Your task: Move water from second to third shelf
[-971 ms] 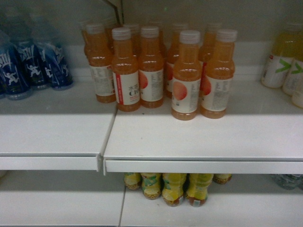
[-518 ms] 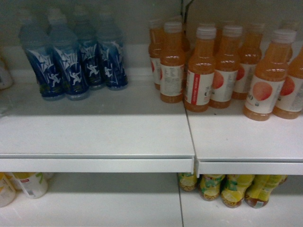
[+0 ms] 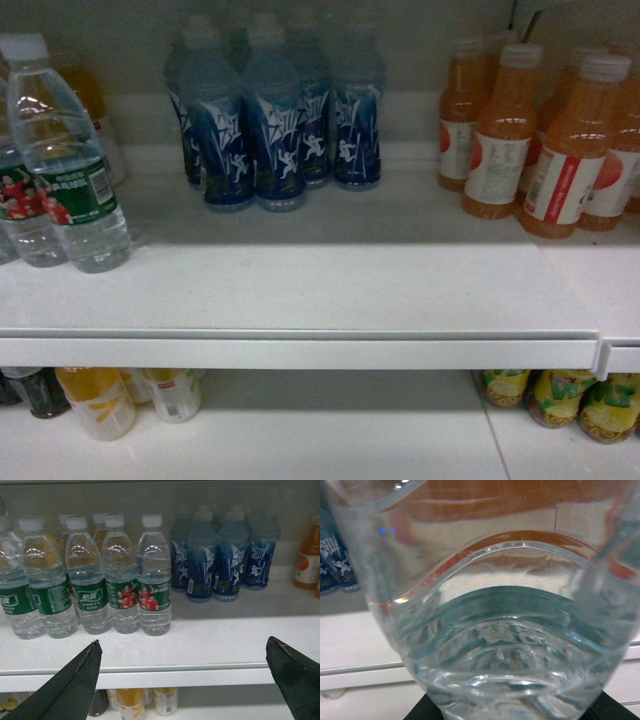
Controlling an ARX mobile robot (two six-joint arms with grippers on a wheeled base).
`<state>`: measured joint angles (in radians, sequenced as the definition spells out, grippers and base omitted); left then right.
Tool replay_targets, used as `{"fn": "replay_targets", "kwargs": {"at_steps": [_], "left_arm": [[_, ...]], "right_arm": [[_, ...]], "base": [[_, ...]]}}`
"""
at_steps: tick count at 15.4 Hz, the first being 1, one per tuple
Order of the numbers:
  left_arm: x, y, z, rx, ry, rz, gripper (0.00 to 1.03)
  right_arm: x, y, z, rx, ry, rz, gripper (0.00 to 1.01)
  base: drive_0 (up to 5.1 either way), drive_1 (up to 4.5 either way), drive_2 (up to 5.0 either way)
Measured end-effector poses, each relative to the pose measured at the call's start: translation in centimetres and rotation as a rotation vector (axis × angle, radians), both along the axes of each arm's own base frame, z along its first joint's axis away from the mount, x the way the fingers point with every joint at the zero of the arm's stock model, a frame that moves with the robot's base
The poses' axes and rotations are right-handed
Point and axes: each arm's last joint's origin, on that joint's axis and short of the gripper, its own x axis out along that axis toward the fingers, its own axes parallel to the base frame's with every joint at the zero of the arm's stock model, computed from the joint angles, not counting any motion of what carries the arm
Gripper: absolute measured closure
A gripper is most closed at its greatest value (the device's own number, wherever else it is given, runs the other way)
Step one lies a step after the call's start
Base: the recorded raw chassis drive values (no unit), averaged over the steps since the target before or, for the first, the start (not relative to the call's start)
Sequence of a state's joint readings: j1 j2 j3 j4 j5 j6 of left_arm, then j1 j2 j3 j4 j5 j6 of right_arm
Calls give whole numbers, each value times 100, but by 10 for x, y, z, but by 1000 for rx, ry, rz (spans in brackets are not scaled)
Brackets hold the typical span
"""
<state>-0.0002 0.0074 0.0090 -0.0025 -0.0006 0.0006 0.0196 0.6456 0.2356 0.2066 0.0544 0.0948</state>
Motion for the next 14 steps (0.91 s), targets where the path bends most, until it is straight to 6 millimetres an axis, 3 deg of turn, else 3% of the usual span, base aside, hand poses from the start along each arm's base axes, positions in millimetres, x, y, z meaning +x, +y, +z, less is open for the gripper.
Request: {"fn": "replay_targets", "kwargs": {"at_steps": [14], "left_arm": [[0, 0, 0, 0, 2, 0, 5]], "right_arm": [[0, 0, 0, 0, 2, -3, 62]], "base": [[-502, 243, 243]]}}
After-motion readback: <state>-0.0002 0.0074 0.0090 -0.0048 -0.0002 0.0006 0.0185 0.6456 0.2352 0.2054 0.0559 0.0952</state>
